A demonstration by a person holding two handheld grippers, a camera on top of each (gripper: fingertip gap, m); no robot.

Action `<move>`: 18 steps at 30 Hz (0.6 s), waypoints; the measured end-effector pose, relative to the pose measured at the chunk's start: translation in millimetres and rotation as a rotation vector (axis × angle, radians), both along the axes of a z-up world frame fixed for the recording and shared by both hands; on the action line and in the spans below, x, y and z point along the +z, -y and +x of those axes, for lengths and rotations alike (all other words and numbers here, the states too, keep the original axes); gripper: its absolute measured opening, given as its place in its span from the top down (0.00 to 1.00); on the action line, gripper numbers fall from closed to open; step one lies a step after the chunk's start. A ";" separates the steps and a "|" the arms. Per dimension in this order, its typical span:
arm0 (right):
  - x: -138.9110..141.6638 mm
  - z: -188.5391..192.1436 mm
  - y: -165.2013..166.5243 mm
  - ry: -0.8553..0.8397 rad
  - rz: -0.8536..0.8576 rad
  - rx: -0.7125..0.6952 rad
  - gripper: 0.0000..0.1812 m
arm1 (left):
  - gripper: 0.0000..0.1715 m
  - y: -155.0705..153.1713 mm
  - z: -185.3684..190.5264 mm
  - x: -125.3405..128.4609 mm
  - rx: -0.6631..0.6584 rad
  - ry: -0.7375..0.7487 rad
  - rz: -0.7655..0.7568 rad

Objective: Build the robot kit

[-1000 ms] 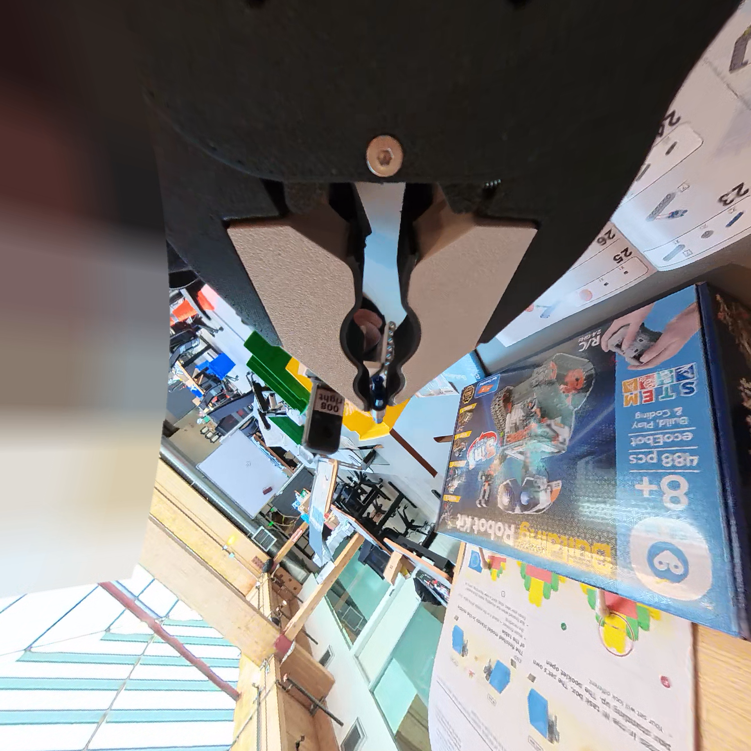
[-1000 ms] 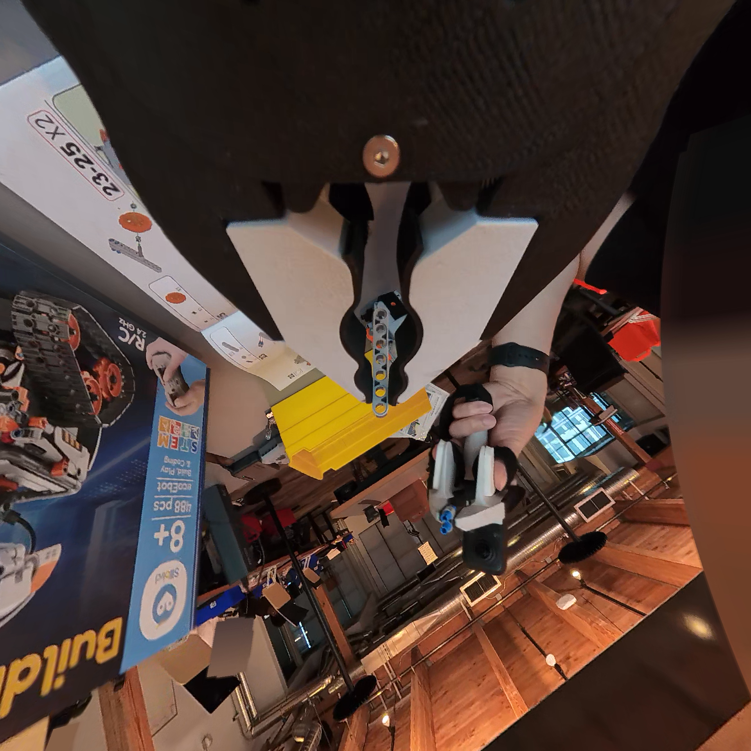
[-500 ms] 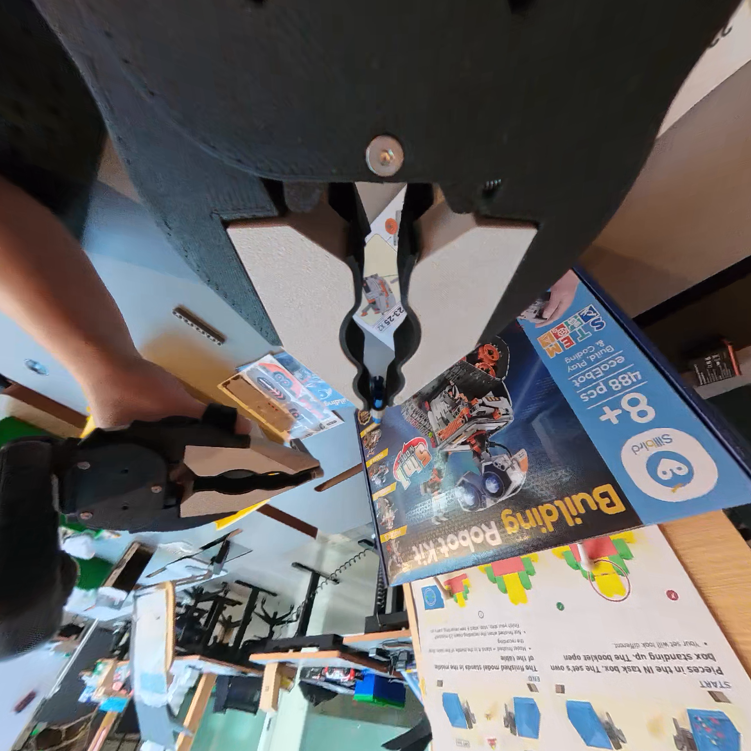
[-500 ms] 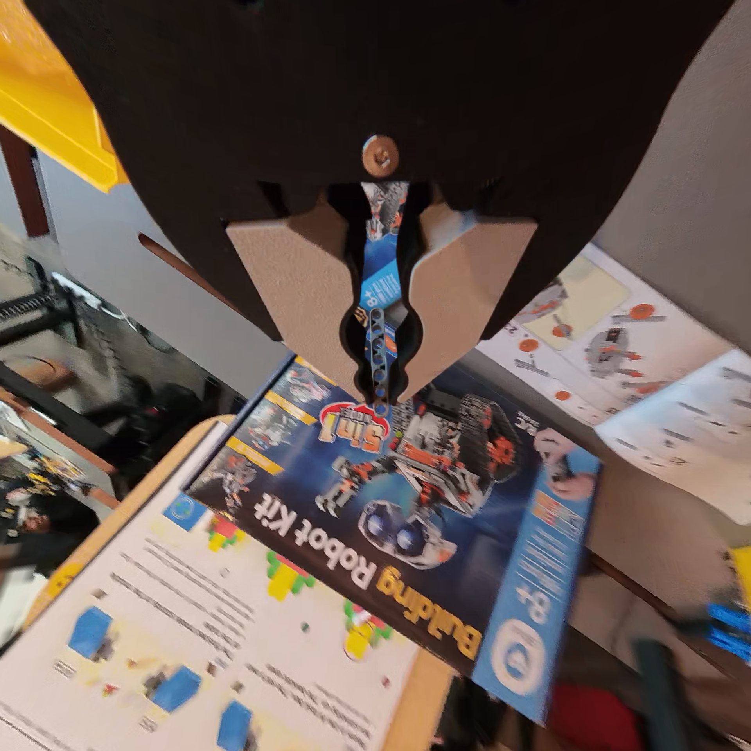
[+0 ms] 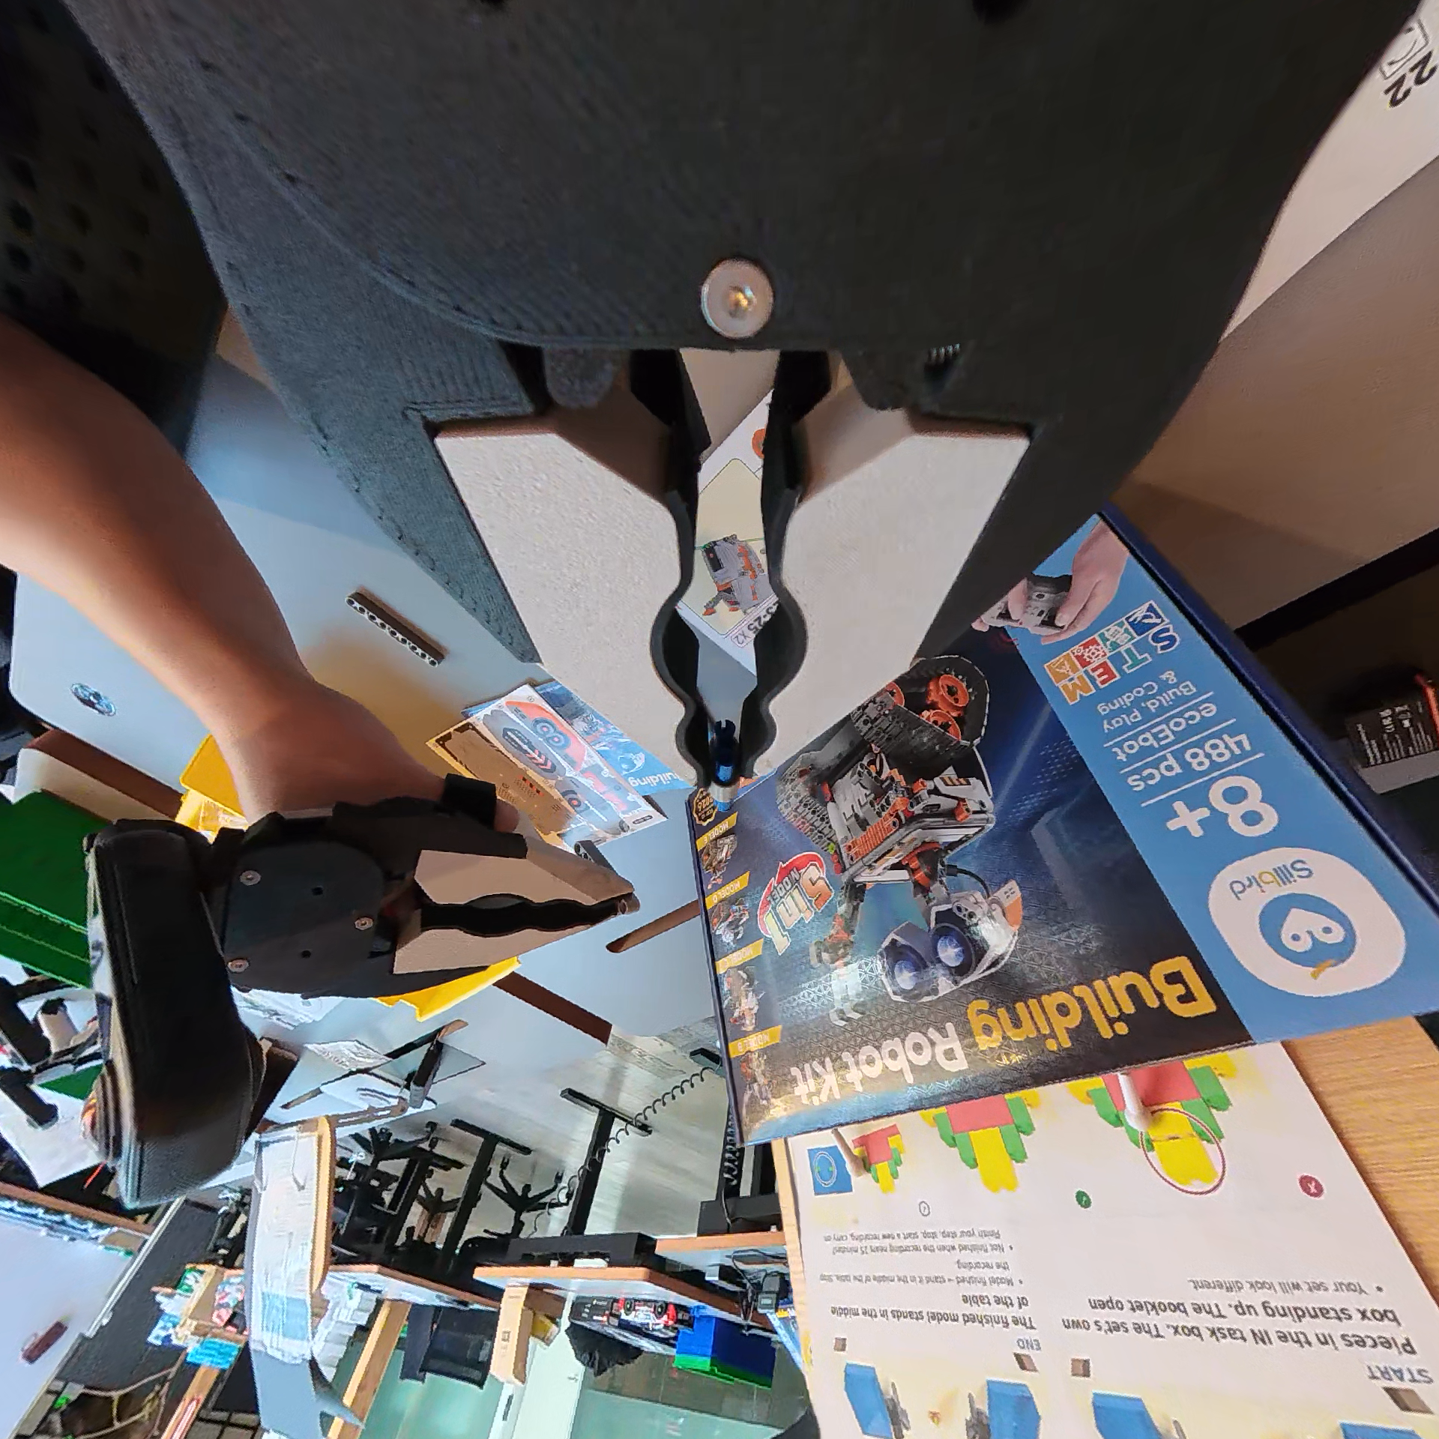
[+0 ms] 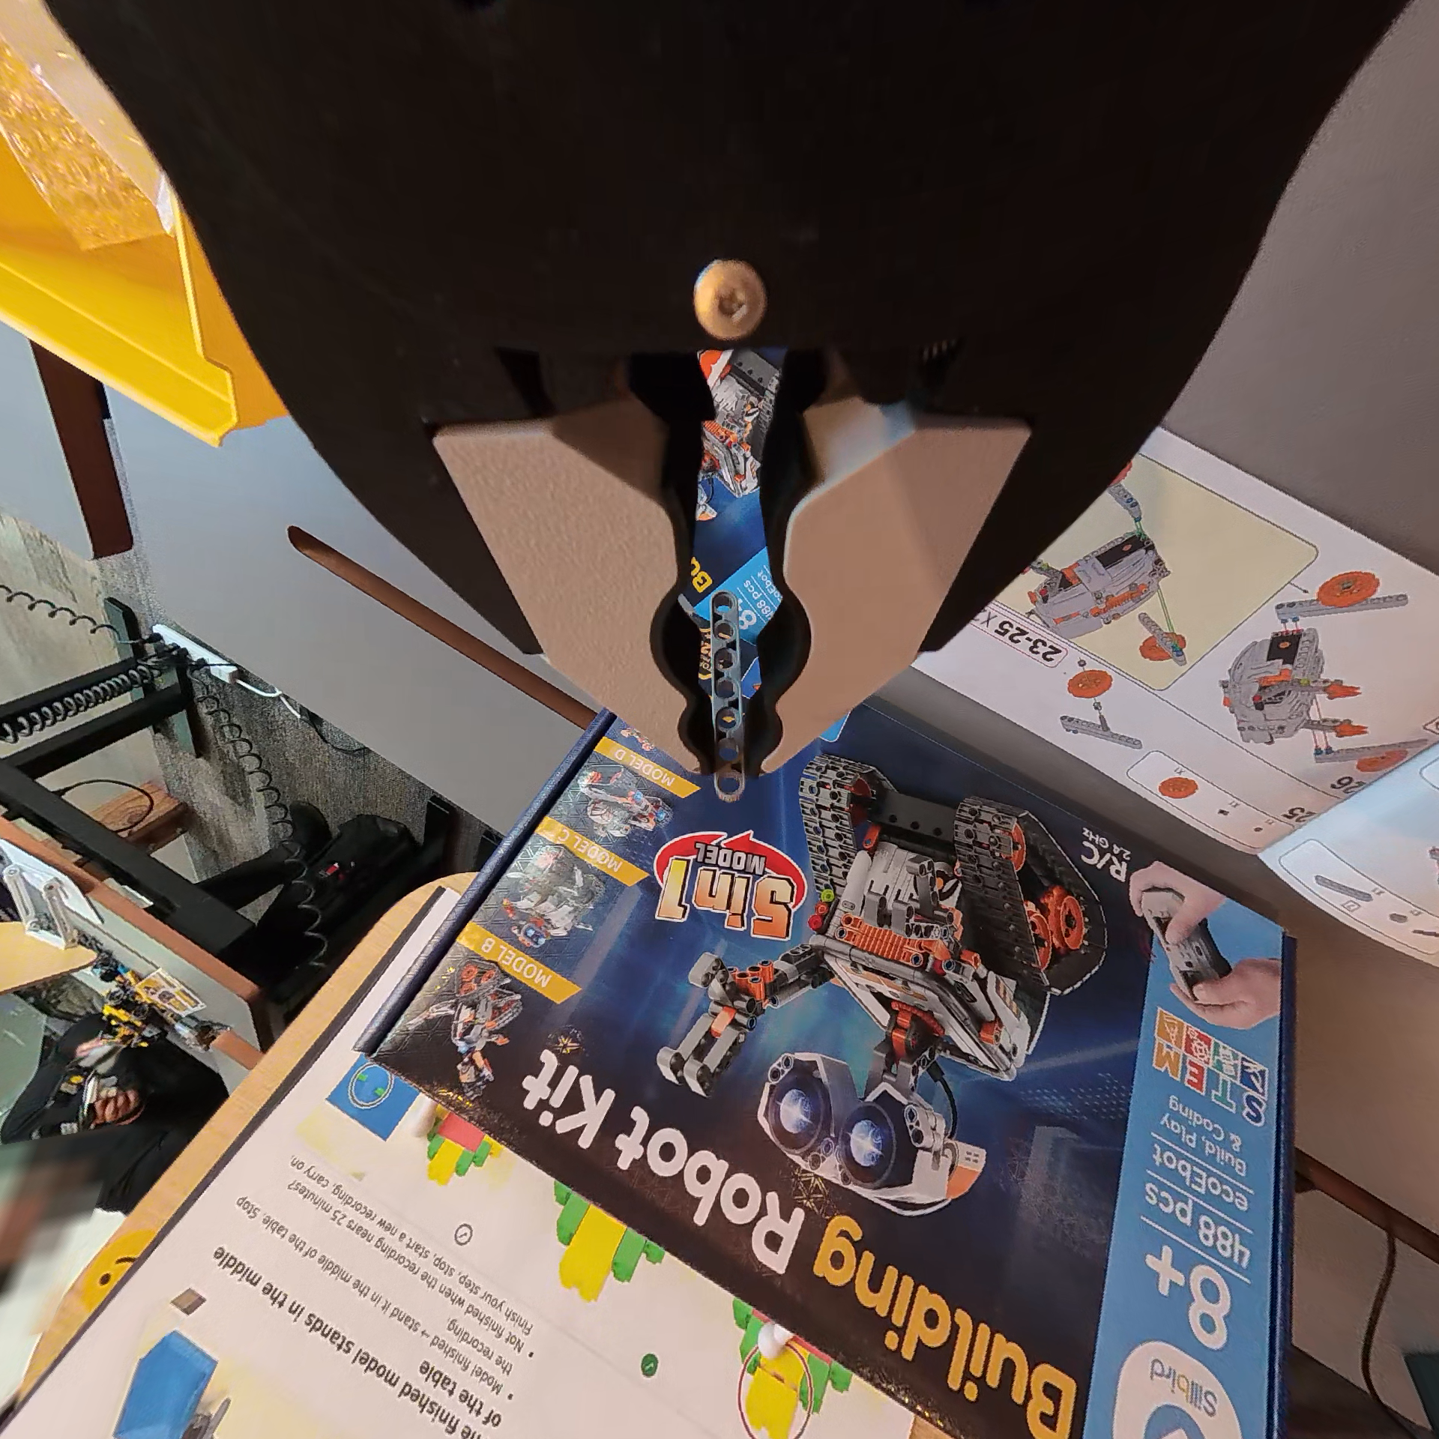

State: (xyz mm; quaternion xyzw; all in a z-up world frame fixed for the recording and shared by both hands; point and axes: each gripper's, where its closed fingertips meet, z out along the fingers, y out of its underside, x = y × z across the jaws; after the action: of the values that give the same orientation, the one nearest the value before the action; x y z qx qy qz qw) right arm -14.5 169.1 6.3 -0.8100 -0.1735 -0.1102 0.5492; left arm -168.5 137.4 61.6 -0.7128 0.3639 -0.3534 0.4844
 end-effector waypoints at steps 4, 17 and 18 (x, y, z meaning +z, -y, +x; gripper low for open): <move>-0.8 -1.7 -0.2 0.003 -0.002 0.005 0.97 | 0.97 -1.6 -2.5 0.5 0.006 0.005 -0.004; -5.3 -11.1 -0.7 -0.021 -0.020 0.045 0.97 | 0.97 -10.3 -2.2 -11.6 0.046 0.007 -0.066; -7.0 -14.1 -0.9 -0.034 -0.026 0.058 0.97 | 0.97 -14.3 -3.3 -14.2 0.066 0.015 -0.080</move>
State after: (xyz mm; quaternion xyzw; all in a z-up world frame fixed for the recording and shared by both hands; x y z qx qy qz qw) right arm -28.5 170.0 -0.7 -0.8136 -0.1887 -0.0781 0.5444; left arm -171.9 151.7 47.4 -0.7405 0.3223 -0.3569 0.4695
